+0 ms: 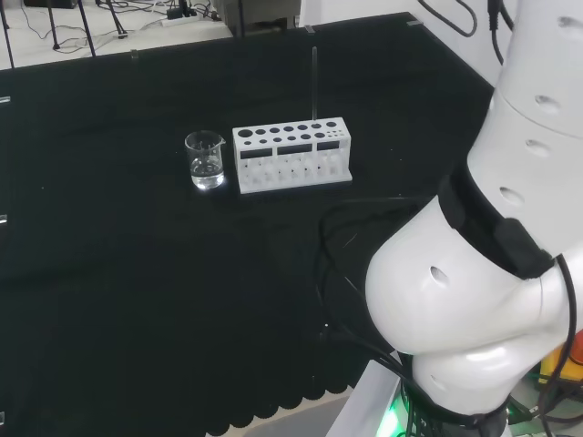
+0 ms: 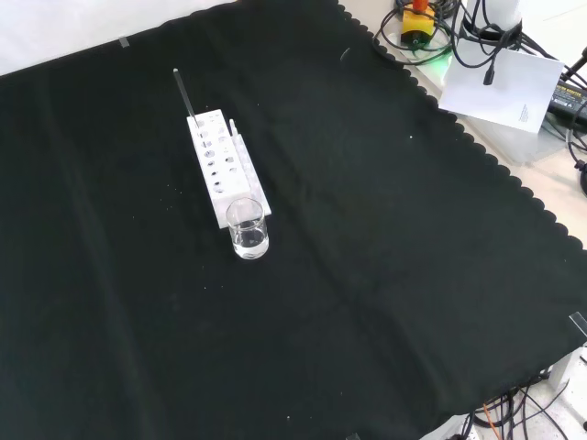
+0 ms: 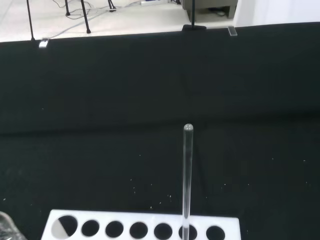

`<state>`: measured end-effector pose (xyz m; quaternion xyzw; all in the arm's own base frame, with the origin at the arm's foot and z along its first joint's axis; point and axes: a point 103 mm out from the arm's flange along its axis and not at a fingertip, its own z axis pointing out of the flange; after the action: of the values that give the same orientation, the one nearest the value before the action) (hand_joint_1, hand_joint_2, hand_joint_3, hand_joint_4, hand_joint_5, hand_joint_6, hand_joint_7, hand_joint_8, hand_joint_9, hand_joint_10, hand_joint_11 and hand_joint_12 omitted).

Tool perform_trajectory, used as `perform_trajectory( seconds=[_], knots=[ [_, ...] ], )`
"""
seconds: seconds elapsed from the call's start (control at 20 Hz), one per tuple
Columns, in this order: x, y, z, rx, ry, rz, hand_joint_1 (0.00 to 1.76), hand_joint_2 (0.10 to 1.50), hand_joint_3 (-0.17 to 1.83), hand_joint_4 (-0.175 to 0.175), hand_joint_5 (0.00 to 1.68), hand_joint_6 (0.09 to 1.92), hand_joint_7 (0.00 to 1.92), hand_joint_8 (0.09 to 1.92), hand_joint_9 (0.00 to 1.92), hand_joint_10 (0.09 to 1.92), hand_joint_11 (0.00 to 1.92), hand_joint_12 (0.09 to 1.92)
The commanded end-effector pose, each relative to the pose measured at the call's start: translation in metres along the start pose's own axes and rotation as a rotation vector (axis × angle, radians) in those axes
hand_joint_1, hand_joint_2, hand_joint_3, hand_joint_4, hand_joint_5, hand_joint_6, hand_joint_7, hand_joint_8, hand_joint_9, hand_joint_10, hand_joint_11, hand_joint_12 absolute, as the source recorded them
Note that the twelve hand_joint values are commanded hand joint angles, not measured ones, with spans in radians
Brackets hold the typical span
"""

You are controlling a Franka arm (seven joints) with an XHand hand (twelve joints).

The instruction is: Take the glass rod from the white test tube rack.

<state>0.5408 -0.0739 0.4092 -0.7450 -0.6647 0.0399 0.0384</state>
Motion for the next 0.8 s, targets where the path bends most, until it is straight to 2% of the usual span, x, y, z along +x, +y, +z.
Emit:
perform_trajectory(
  seconds=[0.05, 0.35, 0.8],
  knots=[
    [-0.005, 0.034, 0.014, 0.008, -0.011, -0.011, 0.60, 1.27, -0.17, -0.169, 0.04, 0.09, 0.00, 0.43, 0.00, 0.58, 0.00, 1.02],
    [-0.007, 0.043, 0.037, 0.043, -0.030, -0.014, 0.60, 1.27, -0.17, -0.169, 0.04, 0.09, 0.00, 0.45, 0.00, 0.59, 0.00, 1.03],
    [-0.007, 0.035, 0.062, 0.076, -0.026, -0.026, 0.59, 1.28, -0.17, -0.169, 0.05, 0.09, 0.00, 0.55, 0.00, 0.69, 0.00, 1.09]
  ],
)
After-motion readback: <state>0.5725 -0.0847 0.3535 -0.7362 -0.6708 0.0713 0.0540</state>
